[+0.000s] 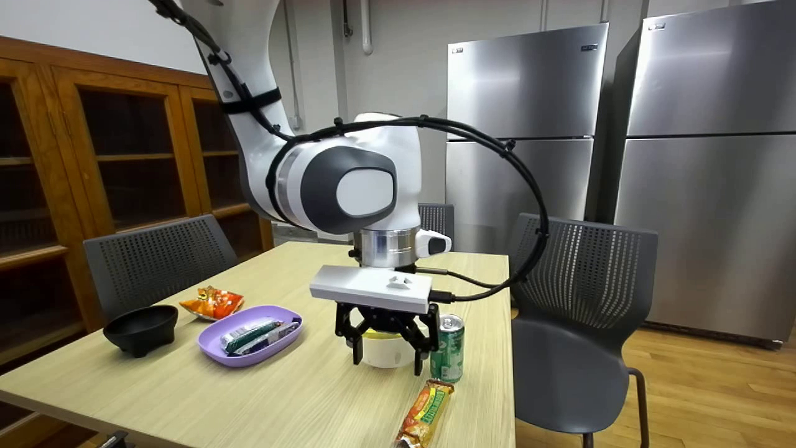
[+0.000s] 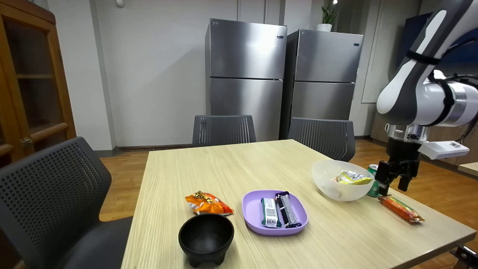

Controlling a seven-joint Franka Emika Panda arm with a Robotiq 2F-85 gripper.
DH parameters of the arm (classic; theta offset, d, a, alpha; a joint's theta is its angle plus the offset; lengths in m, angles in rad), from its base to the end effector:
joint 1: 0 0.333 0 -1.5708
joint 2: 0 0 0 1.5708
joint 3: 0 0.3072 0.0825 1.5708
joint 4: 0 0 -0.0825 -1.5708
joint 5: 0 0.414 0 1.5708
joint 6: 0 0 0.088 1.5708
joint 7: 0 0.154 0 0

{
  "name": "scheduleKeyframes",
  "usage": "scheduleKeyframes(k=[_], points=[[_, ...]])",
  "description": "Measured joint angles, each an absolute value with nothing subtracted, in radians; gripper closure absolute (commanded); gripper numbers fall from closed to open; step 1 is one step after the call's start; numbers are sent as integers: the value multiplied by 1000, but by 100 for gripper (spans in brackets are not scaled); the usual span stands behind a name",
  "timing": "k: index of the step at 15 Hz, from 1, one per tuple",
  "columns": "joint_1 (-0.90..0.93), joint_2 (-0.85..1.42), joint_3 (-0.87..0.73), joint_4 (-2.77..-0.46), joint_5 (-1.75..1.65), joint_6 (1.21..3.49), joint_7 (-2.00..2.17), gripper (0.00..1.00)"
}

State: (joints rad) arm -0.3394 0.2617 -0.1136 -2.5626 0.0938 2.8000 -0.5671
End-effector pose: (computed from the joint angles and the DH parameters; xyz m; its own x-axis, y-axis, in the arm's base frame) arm 0.4020 -0.2051 0.0856 0.9994 0.0290 -0.0180 0.0288 -0.9995 -0.0116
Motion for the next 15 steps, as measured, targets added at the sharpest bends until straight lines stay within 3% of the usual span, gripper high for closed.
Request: scheduleKeyframes(k=[15], points=[[-464, 412, -62, -2518, 137, 2927, -563, 0]])
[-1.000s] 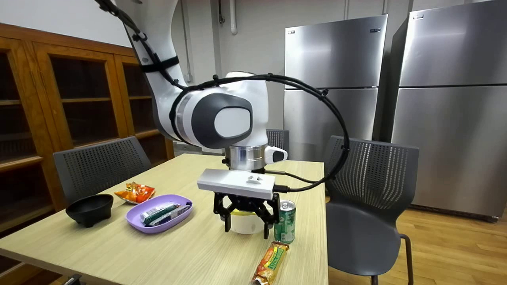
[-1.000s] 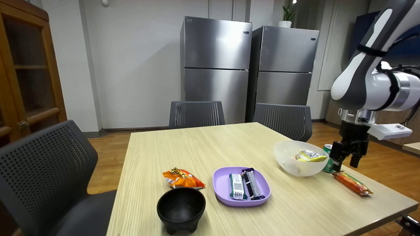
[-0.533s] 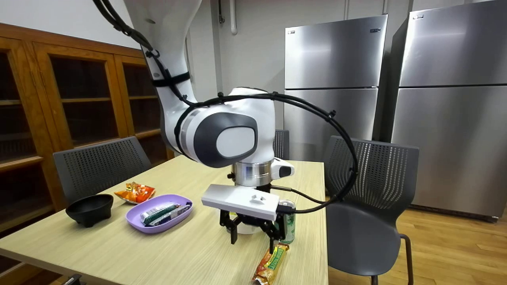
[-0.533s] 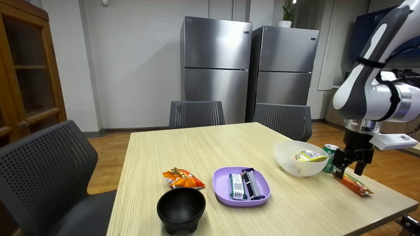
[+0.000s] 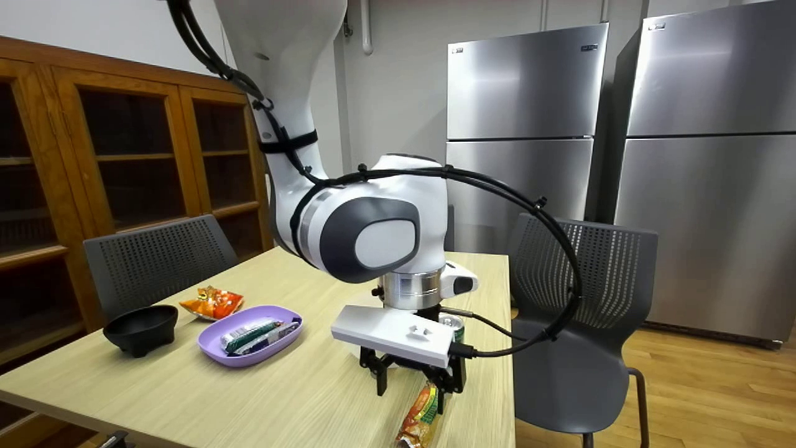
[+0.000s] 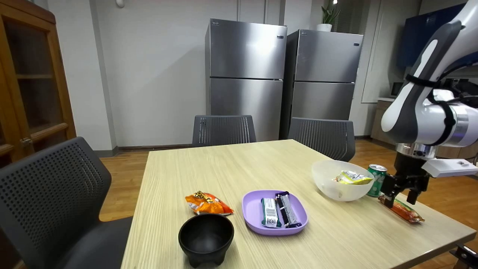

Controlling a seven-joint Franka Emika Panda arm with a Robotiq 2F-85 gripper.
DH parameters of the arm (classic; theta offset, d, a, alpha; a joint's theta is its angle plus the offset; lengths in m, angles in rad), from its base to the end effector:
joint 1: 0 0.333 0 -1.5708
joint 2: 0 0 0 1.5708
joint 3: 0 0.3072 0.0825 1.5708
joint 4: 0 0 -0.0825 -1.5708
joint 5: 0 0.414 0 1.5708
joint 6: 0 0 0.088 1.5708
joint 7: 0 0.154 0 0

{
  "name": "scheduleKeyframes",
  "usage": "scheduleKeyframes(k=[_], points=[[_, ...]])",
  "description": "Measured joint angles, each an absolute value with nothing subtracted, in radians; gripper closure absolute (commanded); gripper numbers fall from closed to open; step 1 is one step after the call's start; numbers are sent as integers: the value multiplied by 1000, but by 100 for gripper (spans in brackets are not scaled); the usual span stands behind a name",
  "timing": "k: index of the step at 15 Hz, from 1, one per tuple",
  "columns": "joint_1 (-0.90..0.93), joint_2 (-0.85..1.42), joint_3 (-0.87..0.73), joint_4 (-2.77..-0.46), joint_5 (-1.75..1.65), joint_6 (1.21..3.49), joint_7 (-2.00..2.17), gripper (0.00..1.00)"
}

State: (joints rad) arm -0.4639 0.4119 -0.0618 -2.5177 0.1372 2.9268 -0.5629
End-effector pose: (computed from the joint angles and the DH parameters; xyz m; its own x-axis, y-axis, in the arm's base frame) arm 0.3863 -0.2382 0.0403 0.9958 -0.0916 0.0017 -0.0916 -0.9958 -0.0041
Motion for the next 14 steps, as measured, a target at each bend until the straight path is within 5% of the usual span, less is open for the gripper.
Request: scheduleKeyframes(k=[9, 10, 14], points=[[-496, 472, -59, -2465, 133, 2940, -557, 0], [-501, 474, -57, -2462, 132, 2940, -557, 18], [-520, 475, -47, -2457, 132, 2940, -557, 51]])
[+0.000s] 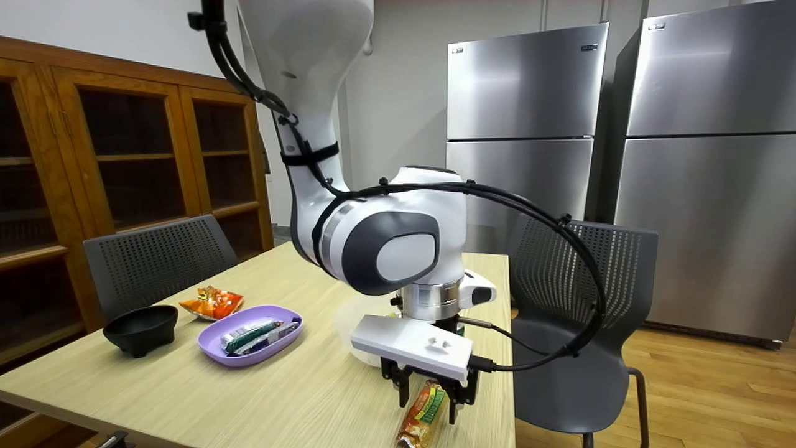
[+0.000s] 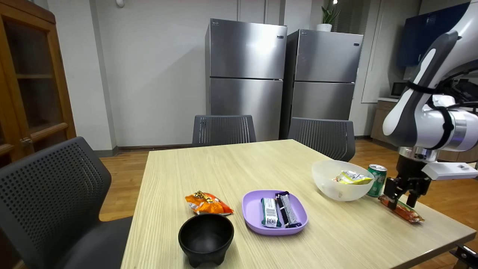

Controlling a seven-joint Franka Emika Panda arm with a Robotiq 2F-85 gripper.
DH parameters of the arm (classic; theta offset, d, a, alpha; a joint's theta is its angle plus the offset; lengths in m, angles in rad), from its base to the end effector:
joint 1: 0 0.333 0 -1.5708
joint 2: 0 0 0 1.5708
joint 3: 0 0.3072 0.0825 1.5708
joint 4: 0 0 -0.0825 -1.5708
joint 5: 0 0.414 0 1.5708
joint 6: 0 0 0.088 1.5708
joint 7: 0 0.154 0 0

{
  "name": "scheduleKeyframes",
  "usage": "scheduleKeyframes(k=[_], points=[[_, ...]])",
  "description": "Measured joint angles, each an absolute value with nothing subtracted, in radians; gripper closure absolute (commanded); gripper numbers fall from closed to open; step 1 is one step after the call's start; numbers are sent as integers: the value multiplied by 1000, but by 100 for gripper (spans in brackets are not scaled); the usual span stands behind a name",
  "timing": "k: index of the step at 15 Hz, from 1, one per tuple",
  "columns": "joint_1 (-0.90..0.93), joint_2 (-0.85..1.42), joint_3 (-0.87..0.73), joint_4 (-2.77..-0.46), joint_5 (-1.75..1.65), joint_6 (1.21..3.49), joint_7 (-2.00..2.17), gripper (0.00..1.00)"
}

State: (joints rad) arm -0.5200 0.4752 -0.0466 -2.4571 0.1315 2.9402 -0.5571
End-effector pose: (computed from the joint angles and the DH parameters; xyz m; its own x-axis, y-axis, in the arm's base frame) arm 0.3901 -0.2616 0.0276 0.9911 -0.1326 0.0112 -0.1326 -0.9912 -0.0003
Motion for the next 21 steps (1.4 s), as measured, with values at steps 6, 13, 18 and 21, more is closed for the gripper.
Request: scheduleKeyframes(k=[6, 13, 18, 21], points=[[-530, 476, -34, -2456, 131, 2941, -557, 84], [-537, 459, -16, -2480, 131, 2975, -559, 84], [-626, 364, 99, -2589, 125, 3065, -570, 84], [-737, 301, 227, -2652, 144, 3088, -619, 84]])
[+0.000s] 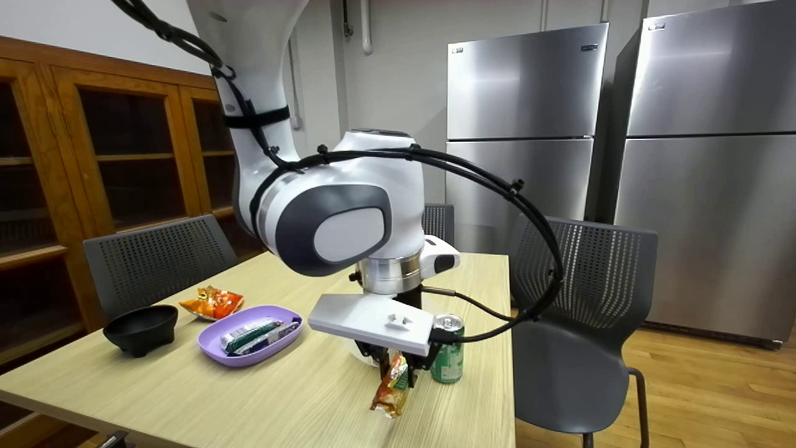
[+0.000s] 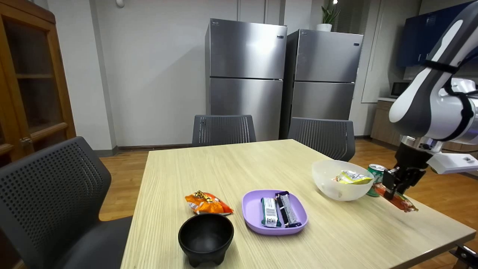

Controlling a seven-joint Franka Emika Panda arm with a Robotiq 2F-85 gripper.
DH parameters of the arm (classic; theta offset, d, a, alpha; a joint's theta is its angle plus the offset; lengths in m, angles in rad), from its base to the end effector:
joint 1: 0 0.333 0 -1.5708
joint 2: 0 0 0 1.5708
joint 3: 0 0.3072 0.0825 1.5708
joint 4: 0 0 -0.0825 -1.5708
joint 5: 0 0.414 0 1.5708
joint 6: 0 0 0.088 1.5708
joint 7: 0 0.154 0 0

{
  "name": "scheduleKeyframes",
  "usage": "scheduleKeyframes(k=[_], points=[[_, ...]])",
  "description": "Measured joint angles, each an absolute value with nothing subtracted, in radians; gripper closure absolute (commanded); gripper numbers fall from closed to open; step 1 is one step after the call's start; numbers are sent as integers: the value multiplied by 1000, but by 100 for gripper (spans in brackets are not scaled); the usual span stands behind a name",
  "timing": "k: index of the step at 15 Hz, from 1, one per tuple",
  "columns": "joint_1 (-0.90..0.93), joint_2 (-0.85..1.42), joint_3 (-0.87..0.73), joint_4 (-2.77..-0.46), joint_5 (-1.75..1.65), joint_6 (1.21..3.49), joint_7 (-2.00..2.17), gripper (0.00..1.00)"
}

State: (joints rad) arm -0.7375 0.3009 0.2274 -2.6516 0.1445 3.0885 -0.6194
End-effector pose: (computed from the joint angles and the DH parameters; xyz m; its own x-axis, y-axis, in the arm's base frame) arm 0.3829 -0.2124 0.0730 0.9857 -0.0486 0.1612 -0.0491 -0.9988 -0.0007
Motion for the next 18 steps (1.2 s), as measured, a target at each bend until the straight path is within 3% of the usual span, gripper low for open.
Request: scheduleKeyframes(k=[6, 18], points=[[-1015, 251, 562, -2712, 240, 3094, -716, 84], [-1018, 104, 695, -2720, 417, 2931, -622, 84]])
